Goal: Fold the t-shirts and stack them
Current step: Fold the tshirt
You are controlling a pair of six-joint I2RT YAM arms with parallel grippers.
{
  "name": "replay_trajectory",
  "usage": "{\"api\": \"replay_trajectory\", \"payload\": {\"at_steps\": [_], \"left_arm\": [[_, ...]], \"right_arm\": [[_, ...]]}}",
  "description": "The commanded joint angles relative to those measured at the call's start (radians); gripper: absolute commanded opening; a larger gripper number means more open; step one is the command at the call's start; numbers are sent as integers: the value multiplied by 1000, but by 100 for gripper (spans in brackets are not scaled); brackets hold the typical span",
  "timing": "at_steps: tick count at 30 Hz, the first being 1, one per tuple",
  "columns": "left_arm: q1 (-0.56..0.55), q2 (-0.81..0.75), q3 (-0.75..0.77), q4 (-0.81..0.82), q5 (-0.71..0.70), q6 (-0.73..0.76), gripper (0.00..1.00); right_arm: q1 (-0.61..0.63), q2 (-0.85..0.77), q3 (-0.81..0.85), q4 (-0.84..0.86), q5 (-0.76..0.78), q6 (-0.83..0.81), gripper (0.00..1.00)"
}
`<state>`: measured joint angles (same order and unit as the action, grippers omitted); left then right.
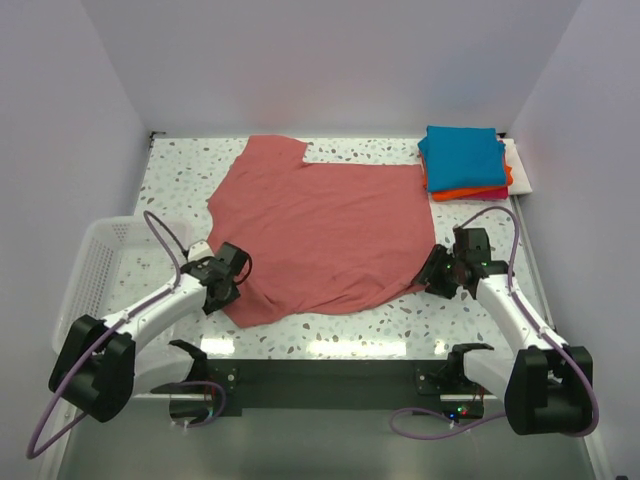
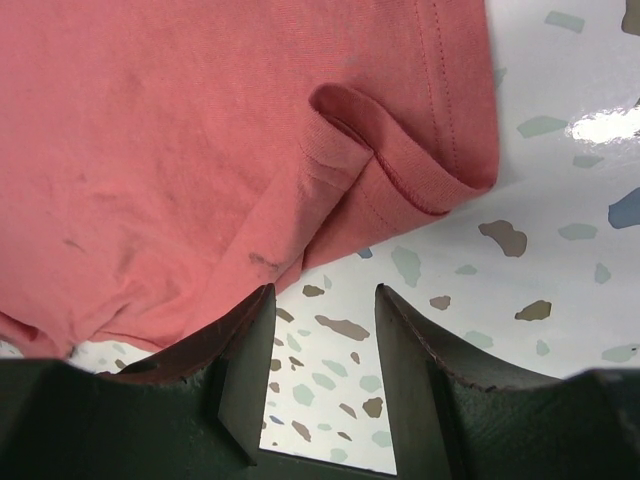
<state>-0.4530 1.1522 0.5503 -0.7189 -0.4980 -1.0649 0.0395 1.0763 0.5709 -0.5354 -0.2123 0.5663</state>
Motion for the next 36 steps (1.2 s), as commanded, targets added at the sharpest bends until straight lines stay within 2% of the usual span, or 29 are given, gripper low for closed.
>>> {"api": "replay_trajectory", "payload": {"at_steps": [1,4,7,8,10,11,22,26,30,36], "left_arm": [[-6,17,-36,51,-17,-40,50],[-6,17,-75,110,9,-27,47],[-6,14,-107,171,36,-9,35],[-6,11,-108,179,44,-4,22],[-6,-17,-105,191,64,12,10],[-6,-32,-101,187,67,16,0],[-6,-282,79,-13,117,65,0],[-6,-307,92,-34,147,72,0],[-6,-321,92,-47,161,75,0],[-6,-339,102,-57,161,88,0]], "right_arm": [[7,5,26,29,-15,-8,48],[7,11,26,32,-16,-9,48],[5,7,29,29,-15,-9,48],[7,5,29,25,-13,-9,48],[7,-10,32,15,-6,-9,48],[5,-19,33,8,-1,-8,48],[7,-41,11,6,19,7,48],[8,-32,-8,38,28,26,45],[16,5,-6,89,39,59,37],[46,71,3,140,79,87,36]]}}
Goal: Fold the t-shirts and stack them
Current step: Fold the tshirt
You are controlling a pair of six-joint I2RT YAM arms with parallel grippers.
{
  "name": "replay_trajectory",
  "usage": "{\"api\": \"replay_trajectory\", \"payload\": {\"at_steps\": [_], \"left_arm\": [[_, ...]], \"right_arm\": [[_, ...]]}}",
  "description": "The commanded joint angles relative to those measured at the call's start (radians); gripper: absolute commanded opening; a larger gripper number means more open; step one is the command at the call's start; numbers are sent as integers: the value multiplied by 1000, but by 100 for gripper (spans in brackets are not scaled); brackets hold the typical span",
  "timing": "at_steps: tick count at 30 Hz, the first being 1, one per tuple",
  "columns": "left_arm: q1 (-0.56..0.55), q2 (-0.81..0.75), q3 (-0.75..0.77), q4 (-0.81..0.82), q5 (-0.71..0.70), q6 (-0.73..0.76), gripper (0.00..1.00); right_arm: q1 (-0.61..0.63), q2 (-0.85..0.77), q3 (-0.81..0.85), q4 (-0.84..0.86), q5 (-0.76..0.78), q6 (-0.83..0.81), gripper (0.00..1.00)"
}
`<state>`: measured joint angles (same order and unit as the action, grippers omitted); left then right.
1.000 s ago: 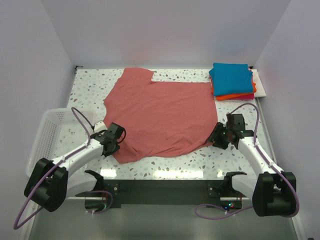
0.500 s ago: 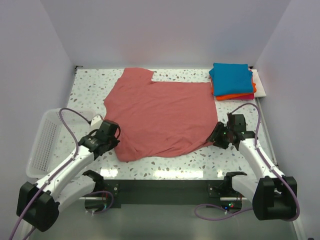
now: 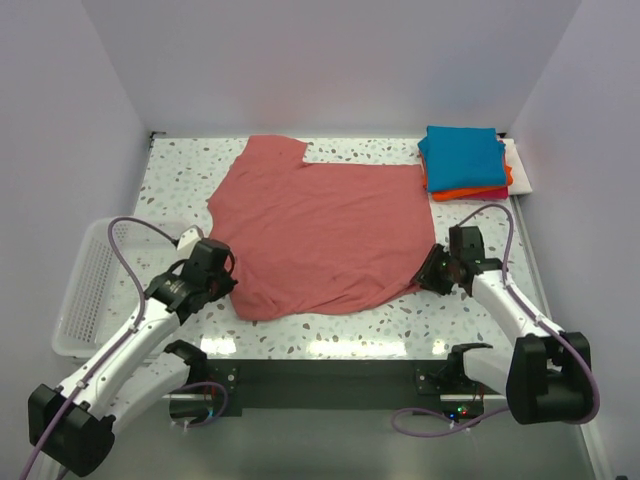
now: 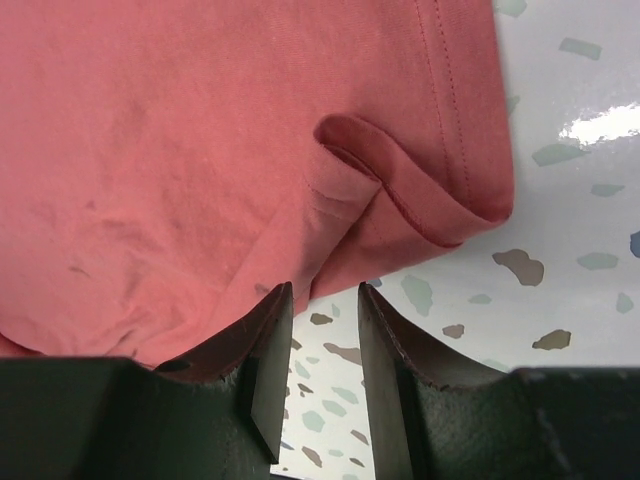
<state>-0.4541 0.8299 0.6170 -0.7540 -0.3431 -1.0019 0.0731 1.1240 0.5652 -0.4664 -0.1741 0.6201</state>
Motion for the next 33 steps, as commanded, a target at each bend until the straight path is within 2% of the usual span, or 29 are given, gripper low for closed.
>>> {"api": "replay_trajectory", "payload": {"at_steps": [1,10,14,15,17,19,33], "left_arm": [[-5,-18,36,-22,9,25,0],[-5,-29,72,-54,12,40,0],[-5,-43,84,-71,12,43,0],[-5,-46,86,-76,13,42,0],[-5,-58,90,-88,19,39,0],[-5,-75,92,-99,27,31,0],[-4,-256,101,-257,65,-142,0]], "right_arm": [[16,31,7,78,45,36,36],[31,74,-24,155,77,72,35],[34,89,-30,161,88,73,24],[34,86,-31,158,90,75,16],[34,66,-31,144,91,75,8],[34,17,-30,108,102,72,0],[34,-418,-48,-325,39,69,0]]}}
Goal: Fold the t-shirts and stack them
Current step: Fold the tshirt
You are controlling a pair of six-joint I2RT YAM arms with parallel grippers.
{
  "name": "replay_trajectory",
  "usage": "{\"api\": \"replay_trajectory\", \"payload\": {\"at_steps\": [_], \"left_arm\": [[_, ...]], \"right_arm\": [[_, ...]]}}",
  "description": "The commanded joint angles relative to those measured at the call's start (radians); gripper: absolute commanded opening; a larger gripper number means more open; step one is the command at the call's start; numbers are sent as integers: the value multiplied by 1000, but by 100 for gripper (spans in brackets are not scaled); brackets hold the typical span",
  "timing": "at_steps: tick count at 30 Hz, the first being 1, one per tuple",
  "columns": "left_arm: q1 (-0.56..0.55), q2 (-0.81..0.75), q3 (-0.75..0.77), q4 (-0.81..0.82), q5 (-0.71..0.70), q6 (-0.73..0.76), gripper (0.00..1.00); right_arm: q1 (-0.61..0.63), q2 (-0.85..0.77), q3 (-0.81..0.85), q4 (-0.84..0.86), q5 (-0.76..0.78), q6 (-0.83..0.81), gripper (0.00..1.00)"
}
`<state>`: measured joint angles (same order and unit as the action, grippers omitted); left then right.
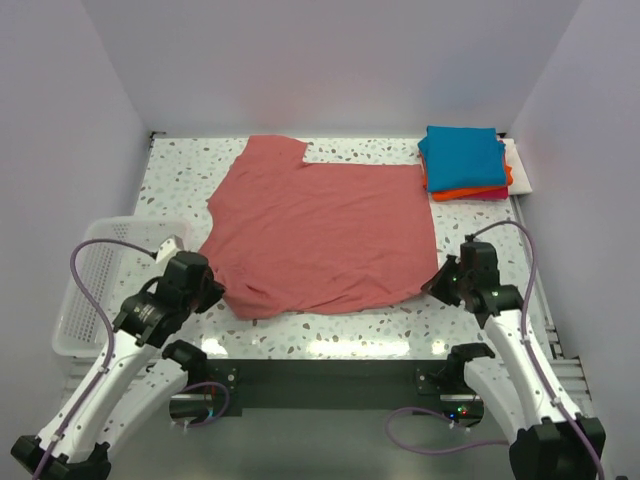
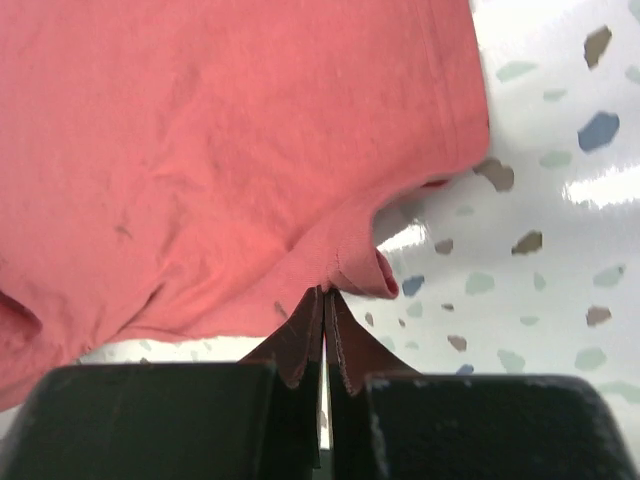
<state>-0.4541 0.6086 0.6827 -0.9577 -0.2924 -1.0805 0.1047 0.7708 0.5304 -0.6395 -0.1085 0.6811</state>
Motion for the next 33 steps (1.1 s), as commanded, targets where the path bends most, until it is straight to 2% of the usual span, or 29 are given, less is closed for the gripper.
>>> {"api": "replay_trajectory", "payload": {"at_steps": [1,5,8,12,20,21,23,27,33], "left_arm": [[-5,-50,37,-59,21,-70,0],[-5,-76,49,-91,21,-85,0],[-5,-76,69,-66,-16,-81,0],[-5,0,115,20,-68,-52,0],[11,290,244,180,-214,-41,0],[11,310,244,180,-214,-33,0],[47,347,267,220,-222,-16,0],[199,437,278,292,-144,60,0],[265,551,319,405,-108,134,0]], "right_arm": [[3,-88,-10,-172,-25,12,0],[3,-178,-1,-227,-5,23,0],[3,-162,22,-224,21,40,0],[1,-17,80,-105,43,43,0],[-19,339,203,135,41,44,0],[-19,340,212,152,41,46,0],[-28,421,242,187,32,44,0],[-43,527,284,241,26,41,0],[-62,647,348,291,10,40,0]]}}
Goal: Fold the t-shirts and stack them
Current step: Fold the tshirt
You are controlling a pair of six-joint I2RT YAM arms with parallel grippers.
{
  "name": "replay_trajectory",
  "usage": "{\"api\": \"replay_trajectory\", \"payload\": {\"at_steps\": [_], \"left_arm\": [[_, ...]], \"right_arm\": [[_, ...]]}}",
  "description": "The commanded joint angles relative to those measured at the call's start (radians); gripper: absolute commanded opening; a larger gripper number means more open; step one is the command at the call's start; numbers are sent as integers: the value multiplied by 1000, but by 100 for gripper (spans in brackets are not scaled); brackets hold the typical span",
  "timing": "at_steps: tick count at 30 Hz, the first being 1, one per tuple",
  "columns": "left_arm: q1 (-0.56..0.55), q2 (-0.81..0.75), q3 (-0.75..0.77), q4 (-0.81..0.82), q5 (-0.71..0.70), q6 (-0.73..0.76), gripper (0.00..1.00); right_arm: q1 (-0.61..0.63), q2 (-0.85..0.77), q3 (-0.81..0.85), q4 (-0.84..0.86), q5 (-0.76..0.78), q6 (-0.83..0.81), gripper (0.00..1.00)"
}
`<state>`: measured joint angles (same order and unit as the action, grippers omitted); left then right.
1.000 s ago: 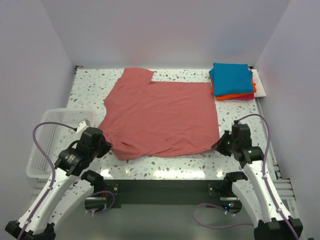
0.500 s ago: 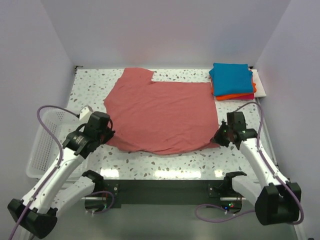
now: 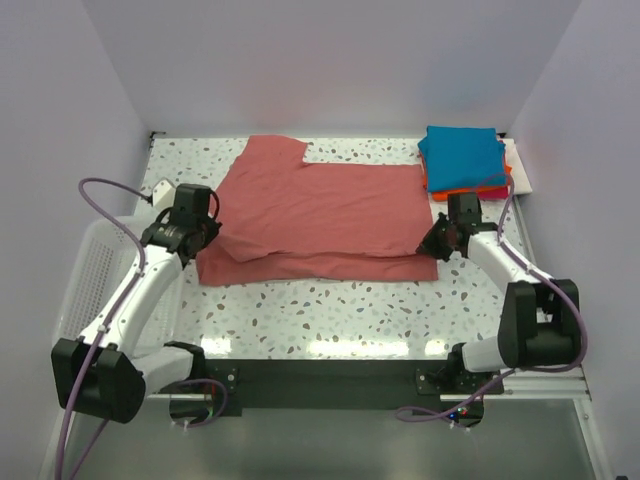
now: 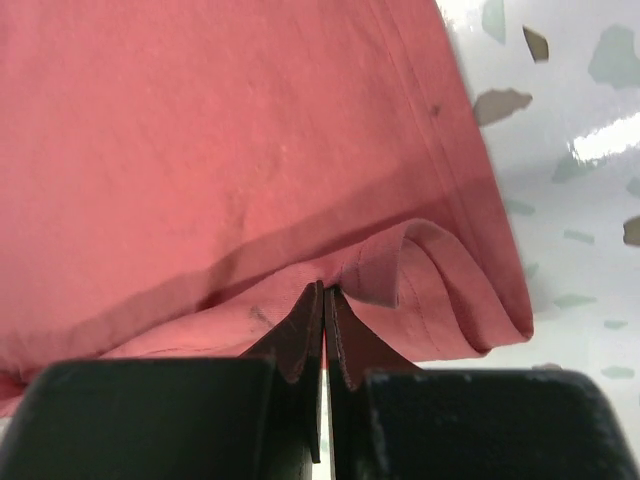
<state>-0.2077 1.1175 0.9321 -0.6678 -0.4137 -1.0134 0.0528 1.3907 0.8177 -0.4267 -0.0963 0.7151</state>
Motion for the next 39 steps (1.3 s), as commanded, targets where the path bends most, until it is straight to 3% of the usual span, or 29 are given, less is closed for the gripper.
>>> {"api": "replay_trajectory", "payload": {"at_steps": [1,26,27,28,29,30,33,35,39], "left_arm": [[22,59,80,132,15,71,0],[45,557,404,208,104,163,2],[50,570,430,206,104,168,7],[53,580,444,201,116,174,15],[57,594,459,200,122,189,41],[65,597,480,198,144,197,54],[70,556,472,174,156,208,76],[70,513,429,180,161,202,80],[65,357,242,143,151,158,82]], "right_arm": [[-11,37,70,82,-2,6,0],[-96,287,251,100,-22,-42,1],[-96,315,264,95,-29,-43,4],[-97,326,277,92,-33,-51,17],[-99,336,308,77,-39,-58,25],[-99,347,322,65,-43,-66,32],[-99,311,333,20,-22,-94,59],[-99,245,304,-9,26,-106,69],[-99,107,181,-15,7,-102,68]]}}
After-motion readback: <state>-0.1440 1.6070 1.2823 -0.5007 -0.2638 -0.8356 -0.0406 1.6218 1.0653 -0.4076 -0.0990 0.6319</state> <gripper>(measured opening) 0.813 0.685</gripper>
